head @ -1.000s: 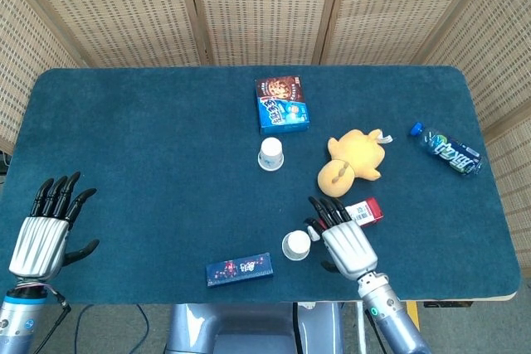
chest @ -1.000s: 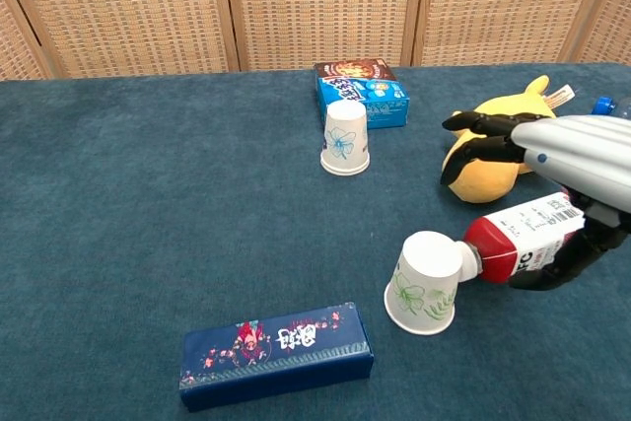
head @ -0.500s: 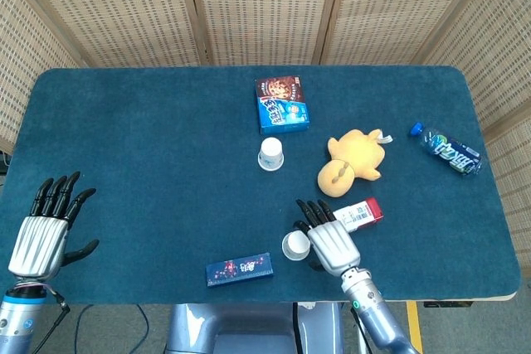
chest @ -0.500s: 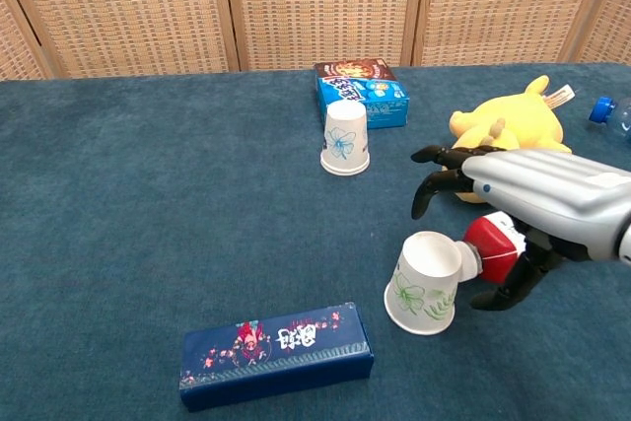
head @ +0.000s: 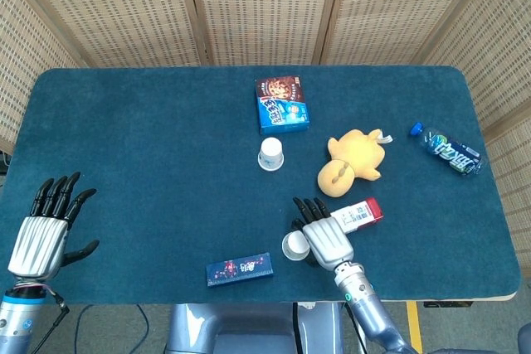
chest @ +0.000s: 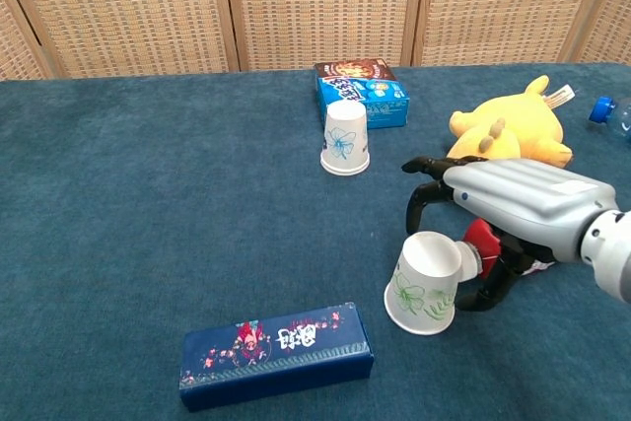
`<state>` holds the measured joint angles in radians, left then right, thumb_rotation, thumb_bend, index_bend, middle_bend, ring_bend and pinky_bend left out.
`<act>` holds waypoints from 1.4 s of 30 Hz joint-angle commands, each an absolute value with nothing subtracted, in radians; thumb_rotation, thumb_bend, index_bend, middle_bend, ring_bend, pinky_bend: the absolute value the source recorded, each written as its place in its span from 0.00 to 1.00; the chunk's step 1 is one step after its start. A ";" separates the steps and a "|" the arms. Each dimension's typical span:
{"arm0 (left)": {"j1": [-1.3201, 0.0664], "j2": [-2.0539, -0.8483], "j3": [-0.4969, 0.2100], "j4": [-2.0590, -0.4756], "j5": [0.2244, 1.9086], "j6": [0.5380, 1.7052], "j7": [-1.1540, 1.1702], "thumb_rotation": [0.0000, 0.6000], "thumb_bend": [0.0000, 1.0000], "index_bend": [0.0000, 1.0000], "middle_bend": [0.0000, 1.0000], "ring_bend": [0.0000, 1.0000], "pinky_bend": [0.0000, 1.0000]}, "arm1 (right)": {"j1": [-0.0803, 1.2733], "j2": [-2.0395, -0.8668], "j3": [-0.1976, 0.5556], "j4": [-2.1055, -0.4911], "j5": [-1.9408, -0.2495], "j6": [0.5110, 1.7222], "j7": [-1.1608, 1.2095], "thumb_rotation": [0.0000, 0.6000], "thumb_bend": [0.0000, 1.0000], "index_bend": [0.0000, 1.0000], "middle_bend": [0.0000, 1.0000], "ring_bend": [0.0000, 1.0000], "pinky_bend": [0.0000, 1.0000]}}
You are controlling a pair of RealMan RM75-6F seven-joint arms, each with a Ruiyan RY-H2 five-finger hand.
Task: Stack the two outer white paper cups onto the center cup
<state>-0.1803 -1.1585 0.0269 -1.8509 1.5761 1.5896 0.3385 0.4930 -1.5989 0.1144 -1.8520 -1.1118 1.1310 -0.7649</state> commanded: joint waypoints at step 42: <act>-0.164 -1.166 -0.051 -1.807 1.538 1.529 0.293 1.00 0.13 0.19 0.00 0.00 0.00 | 0.850 -1.598 0.445 -1.745 -0.872 1.098 -0.742 1.00 0.16 0.52 0.11 0.00 0.00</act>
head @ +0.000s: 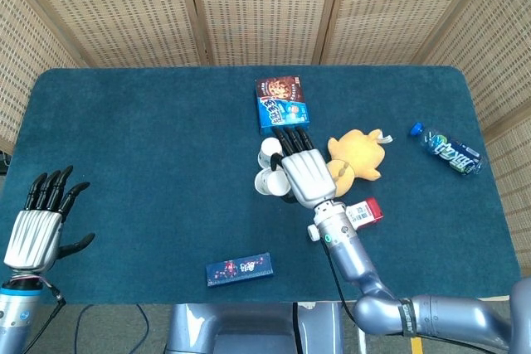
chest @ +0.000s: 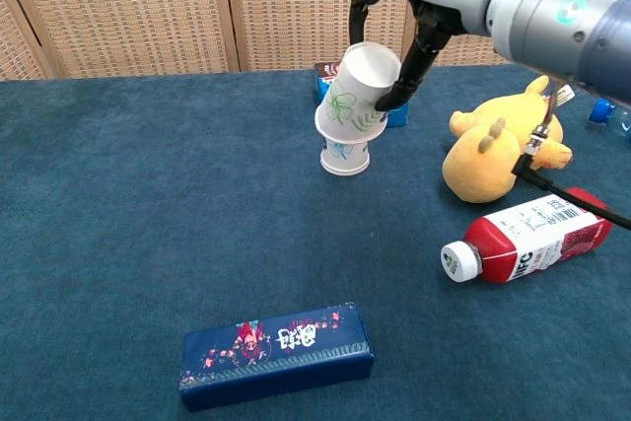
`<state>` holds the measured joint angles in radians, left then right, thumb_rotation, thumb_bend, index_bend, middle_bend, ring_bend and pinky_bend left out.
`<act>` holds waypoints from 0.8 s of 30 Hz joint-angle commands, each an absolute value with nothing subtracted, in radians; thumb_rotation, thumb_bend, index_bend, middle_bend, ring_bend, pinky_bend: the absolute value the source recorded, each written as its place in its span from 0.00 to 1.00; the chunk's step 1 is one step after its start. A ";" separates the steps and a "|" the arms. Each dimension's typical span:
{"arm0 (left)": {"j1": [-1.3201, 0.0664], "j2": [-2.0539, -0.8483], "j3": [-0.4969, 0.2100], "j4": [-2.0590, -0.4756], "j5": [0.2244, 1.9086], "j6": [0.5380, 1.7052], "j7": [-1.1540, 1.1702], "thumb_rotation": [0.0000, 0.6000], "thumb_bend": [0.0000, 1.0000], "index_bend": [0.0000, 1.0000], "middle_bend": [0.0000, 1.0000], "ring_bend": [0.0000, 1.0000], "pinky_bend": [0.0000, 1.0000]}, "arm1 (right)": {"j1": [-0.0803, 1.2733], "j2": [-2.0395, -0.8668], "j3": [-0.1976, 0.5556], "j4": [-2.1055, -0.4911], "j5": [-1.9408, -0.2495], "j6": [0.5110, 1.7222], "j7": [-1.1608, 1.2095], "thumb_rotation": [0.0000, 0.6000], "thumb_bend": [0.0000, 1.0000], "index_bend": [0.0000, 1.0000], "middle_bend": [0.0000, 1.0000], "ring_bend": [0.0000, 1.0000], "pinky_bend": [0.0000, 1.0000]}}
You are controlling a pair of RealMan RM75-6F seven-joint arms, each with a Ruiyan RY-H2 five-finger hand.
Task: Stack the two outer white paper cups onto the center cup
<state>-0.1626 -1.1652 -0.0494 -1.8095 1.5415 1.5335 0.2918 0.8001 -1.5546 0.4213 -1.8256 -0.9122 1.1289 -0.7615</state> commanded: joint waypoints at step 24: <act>-0.174 -1.158 -0.077 -1.799 1.483 1.485 0.282 1.00 0.13 0.19 0.00 0.00 0.00 | 1.042 -1.758 0.466 -1.228 -0.806 0.949 -0.551 1.00 0.16 0.52 0.12 0.00 0.00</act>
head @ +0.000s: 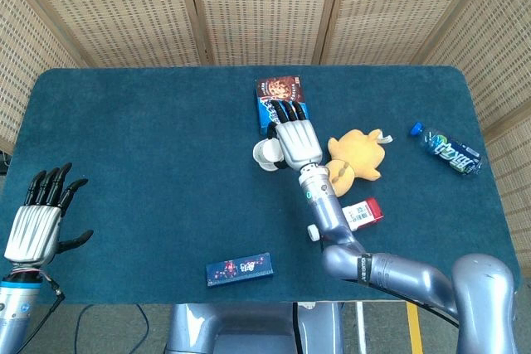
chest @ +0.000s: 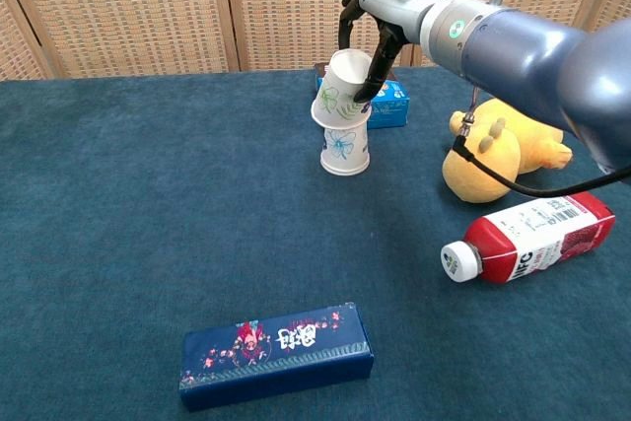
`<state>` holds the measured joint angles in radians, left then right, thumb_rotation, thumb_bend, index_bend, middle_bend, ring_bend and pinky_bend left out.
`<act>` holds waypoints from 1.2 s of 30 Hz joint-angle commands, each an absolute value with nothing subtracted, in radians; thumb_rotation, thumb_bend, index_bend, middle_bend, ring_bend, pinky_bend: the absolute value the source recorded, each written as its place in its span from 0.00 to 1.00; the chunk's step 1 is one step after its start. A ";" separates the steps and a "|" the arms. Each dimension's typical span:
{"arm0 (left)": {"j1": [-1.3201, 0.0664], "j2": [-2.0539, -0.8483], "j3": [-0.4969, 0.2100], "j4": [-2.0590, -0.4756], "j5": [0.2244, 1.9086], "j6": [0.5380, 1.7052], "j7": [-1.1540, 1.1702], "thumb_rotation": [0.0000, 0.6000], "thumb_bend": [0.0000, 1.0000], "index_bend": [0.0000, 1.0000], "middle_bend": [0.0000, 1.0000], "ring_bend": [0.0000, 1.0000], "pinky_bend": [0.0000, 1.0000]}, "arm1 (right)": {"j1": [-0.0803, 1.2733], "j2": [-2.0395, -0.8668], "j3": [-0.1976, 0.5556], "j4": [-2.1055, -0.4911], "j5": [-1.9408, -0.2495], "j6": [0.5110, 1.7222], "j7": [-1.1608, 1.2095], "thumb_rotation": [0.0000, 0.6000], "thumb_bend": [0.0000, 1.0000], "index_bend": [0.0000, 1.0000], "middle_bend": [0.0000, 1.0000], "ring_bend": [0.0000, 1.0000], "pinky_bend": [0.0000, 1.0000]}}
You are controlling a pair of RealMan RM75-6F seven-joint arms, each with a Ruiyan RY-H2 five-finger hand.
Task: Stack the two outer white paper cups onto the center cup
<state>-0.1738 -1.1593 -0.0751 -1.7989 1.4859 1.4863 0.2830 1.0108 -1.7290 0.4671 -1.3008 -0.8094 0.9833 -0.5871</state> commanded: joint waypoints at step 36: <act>-0.179 -1.172 -0.102 -1.769 1.424 1.469 0.265 1.00 0.13 0.15 0.00 0.00 0.00 | 0.750 -1.536 0.192 -1.484 -1.104 1.229 -0.371 1.00 0.10 0.20 0.00 0.00 0.00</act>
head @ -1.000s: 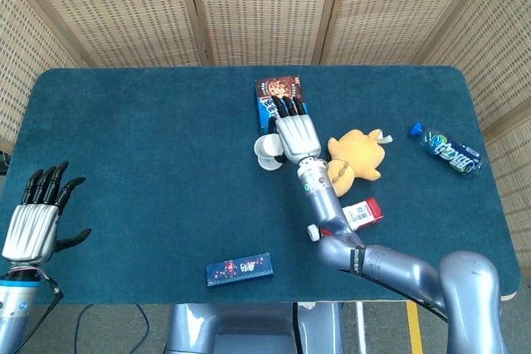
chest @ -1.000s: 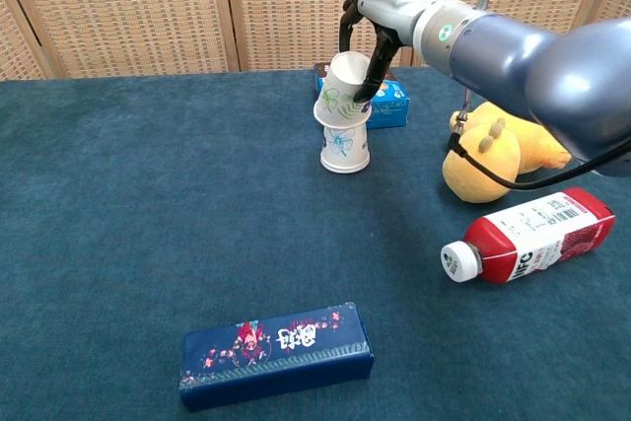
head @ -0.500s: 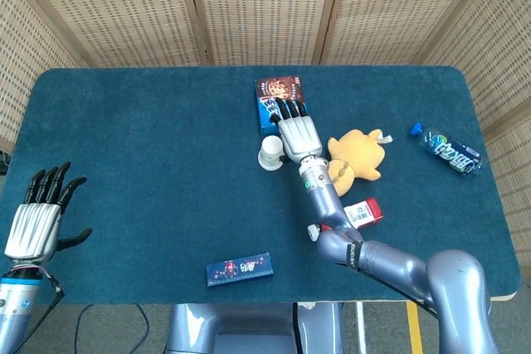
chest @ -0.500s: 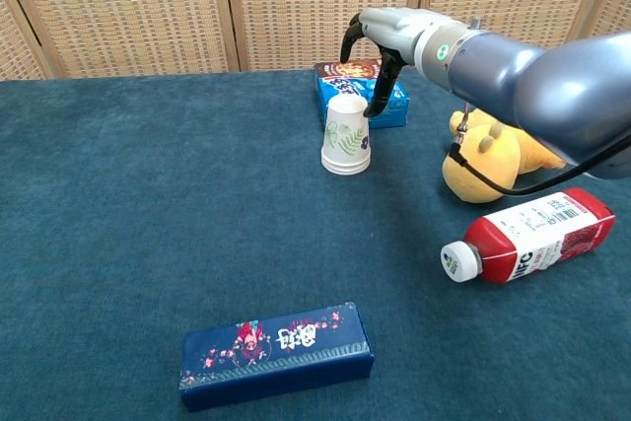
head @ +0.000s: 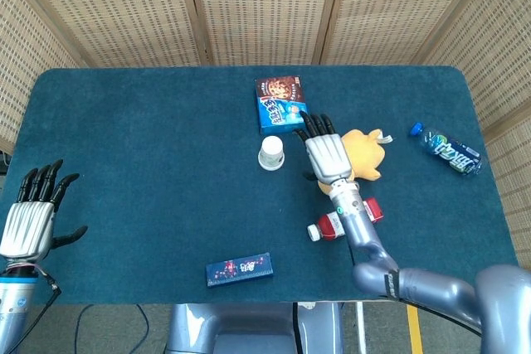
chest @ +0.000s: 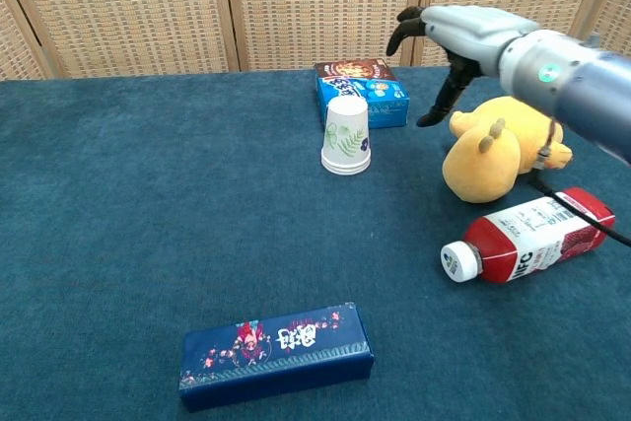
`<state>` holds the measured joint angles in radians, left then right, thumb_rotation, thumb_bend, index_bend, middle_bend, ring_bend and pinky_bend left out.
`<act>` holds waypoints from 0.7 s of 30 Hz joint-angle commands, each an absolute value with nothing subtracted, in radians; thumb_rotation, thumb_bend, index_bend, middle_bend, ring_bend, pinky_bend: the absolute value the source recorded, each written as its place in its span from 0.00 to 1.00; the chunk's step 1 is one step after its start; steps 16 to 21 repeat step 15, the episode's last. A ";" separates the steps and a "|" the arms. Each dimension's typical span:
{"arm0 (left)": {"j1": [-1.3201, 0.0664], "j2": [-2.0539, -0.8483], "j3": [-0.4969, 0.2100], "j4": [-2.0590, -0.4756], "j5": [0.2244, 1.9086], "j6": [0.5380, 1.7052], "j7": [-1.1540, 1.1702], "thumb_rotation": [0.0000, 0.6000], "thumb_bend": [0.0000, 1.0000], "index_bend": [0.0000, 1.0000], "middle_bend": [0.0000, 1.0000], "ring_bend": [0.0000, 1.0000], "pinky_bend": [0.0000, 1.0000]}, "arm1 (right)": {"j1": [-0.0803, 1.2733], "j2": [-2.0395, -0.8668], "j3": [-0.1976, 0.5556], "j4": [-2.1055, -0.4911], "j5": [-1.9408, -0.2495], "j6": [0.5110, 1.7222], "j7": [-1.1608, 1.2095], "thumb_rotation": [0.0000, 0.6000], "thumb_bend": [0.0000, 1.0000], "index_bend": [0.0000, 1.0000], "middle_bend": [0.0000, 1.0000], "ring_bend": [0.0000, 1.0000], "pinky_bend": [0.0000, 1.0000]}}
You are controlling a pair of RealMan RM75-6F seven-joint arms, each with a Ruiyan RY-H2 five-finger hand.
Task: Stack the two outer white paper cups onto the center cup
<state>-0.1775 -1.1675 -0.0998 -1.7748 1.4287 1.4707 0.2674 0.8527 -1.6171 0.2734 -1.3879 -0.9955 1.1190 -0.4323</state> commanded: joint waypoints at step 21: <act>-0.171 -1.213 -0.068 -1.720 1.444 1.463 0.286 1.00 0.11 0.04 0.00 0.00 0.00 | 0.424 -1.360 -0.017 -1.561 -1.357 1.528 -0.214 1.00 0.09 0.03 0.00 0.00 0.00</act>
